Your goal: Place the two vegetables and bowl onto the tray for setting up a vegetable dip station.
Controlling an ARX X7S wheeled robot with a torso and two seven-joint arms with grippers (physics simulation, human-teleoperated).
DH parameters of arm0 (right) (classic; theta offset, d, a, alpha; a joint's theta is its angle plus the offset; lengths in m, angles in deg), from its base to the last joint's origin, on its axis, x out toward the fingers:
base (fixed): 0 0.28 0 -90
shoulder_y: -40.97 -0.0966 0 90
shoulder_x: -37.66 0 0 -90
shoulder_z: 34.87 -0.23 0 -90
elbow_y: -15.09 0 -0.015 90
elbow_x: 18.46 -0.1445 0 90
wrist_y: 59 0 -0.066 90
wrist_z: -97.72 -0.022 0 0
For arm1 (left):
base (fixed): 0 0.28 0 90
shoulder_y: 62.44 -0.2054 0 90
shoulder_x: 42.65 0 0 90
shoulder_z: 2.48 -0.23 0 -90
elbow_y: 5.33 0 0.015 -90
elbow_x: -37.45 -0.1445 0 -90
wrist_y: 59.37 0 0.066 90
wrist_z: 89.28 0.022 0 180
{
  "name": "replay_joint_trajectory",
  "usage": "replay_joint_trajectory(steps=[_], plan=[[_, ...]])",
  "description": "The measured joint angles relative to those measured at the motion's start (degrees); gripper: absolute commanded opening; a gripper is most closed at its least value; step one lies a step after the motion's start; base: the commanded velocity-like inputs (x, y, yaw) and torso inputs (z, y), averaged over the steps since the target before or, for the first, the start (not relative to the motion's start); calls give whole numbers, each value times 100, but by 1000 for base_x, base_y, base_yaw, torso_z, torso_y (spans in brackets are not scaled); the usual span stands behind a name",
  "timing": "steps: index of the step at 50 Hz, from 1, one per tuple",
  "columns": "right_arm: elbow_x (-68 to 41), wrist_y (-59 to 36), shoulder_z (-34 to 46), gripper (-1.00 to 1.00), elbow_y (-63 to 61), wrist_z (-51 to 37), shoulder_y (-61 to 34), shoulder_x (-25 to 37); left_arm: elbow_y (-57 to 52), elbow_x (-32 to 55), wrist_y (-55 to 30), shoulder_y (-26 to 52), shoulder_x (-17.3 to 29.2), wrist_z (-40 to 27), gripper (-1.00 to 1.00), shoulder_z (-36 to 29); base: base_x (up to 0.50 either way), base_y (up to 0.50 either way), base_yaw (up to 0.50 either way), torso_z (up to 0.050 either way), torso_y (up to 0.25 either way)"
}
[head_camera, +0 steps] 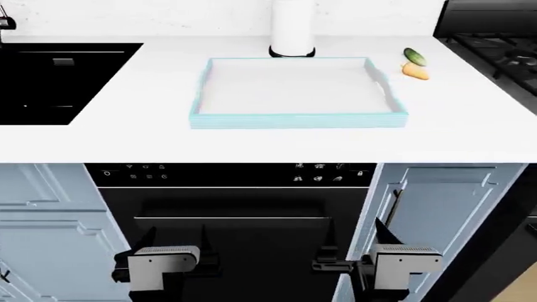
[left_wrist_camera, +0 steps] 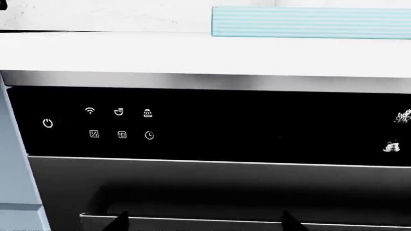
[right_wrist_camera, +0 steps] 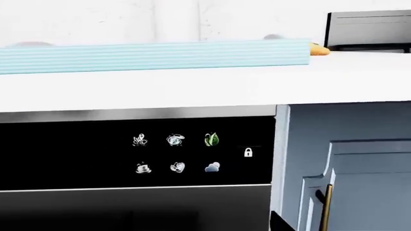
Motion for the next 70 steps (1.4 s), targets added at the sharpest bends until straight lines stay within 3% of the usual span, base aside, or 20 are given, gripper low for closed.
replay_joint_trajectory(steps=[16, 33, 53, 70], plan=[[-36, 18, 82, 100, 12, -81, -13, 64, -27, 58, -11, -1, 61, -78, 100, -75, 0, -500, 0, 0, 0], [-17, 96, 166, 100, 47, -171, -27, 131, -22, 106, 6, 10, 114, -149, 100, -147, 0, -22, 0, 0, 0], [-126, 99, 243, 100, 22, -212, -29, 187, -44, 171, 10, 3, 181, -220, 100, -220, 0, -499, 0, 0, 0], [-95, 97, 336, 100, -35, -270, -23, 273, -77, 220, 16, 9, 223, -279, 100, -281, 0, -3, 0, 0, 0]])
